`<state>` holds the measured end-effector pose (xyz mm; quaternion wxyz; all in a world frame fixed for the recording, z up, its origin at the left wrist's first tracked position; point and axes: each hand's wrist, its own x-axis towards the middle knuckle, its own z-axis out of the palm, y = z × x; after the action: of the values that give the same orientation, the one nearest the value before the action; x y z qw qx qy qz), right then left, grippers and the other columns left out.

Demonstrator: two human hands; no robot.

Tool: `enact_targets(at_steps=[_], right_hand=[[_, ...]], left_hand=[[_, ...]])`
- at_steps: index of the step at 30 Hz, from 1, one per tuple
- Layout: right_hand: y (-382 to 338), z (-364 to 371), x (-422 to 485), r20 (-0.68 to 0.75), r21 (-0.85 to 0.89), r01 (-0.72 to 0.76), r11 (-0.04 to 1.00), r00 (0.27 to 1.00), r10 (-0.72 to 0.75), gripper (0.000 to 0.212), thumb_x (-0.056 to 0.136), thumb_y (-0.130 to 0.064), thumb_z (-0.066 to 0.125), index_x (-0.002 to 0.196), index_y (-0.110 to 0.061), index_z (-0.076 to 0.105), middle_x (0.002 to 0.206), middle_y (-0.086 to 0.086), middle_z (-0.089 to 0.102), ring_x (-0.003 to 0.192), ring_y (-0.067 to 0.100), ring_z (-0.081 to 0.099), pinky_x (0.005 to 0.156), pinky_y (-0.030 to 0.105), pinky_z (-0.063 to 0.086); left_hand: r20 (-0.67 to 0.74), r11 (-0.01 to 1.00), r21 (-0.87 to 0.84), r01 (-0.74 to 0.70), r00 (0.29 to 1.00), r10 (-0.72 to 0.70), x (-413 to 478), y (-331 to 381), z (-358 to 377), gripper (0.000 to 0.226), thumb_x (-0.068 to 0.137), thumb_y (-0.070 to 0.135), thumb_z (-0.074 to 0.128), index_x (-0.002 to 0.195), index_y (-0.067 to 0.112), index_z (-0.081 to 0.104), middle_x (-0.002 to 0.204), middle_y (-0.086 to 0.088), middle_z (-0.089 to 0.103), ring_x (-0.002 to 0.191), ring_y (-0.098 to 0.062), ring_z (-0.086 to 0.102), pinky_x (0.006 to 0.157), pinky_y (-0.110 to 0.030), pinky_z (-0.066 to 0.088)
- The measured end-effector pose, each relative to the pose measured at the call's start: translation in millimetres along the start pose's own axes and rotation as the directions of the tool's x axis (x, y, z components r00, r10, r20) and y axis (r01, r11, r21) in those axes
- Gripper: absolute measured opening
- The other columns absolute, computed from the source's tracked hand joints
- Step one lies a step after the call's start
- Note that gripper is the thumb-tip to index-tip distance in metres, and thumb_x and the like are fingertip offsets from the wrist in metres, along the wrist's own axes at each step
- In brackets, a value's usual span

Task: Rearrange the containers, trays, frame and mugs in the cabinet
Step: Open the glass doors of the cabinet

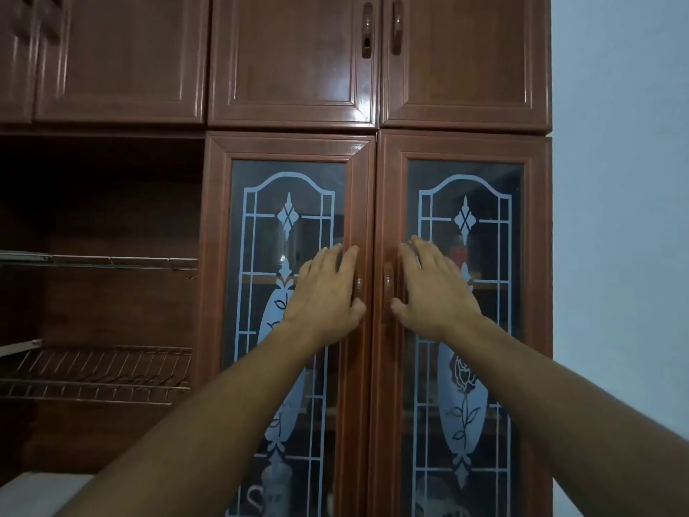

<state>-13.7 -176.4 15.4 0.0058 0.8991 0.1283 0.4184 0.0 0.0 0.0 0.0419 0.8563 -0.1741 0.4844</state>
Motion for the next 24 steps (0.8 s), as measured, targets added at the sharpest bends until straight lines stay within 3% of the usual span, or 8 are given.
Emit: enact_targets(at_steps=[5, 12, 19, 24], right_hand=[[-7.4, 15.0, -0.9, -0.079, 0.157, -0.045, 0.987, 0.995, 0.058, 0.062, 0.09, -0.035, 0.057, 0.143, -0.015, 0.033, 0.145, 0.009, 0.036, 0.131, 0.025, 0.039, 0.108, 0.042, 0.037], [-16.7, 29.5, -0.8, -0.102, 0.262, -0.06, 0.963, 0.991, 0.089, 0.048, 0.094, -0.037, 0.052, 0.135, -0.014, 0.041, 0.13, 0.008, 0.046, 0.119, 0.022, 0.045, 0.102, 0.042, 0.042], [-19.2, 35.8, -0.6, -0.082, 0.382, -0.066, 0.922, 0.991, 0.105, 0.04, 0.094, -0.023, 0.053, 0.132, -0.016, 0.04, 0.114, 0.005, 0.057, 0.107, 0.023, 0.054, 0.095, 0.044, 0.048], [-20.4, 34.2, -3.2, -0.057, 0.464, -0.084, 0.882, 0.991, 0.124, 0.045, 0.095, -0.014, 0.053, 0.137, -0.015, 0.037, 0.115, 0.006, 0.059, 0.11, 0.022, 0.056, 0.095, 0.044, 0.05]], left_hand=[[-0.04, 0.981, -0.184, 0.064, 0.997, -0.072, -12.0, 7.5, 12.8, 0.069, 0.087, 0.032, 0.057, 0.147, 0.018, 0.025, 0.146, -0.006, 0.034, 0.135, -0.021, 0.032, 0.111, -0.039, 0.029], [-0.109, 0.941, -0.308, 0.142, 0.977, -0.183, -32.6, 18.1, 36.2, 0.049, 0.089, 0.038, 0.055, 0.131, 0.02, 0.04, 0.122, 0.001, 0.048, 0.108, -0.013, 0.047, 0.094, -0.034, 0.046], [-0.046, 0.904, -0.378, 0.199, 0.971, -0.233, -45.5, 24.7, 47.8, 0.044, 0.089, 0.037, 0.056, 0.127, 0.019, 0.042, 0.116, 0.003, 0.049, 0.102, -0.011, 0.049, 0.087, -0.031, 0.049], [-0.015, 0.899, -0.392, 0.196, 0.976, -0.219, -47.4, 26.4, 46.0, 0.042, 0.09, 0.037, 0.057, 0.126, 0.02, 0.043, 0.117, 0.004, 0.05, 0.101, -0.009, 0.05, 0.084, -0.026, 0.048]])
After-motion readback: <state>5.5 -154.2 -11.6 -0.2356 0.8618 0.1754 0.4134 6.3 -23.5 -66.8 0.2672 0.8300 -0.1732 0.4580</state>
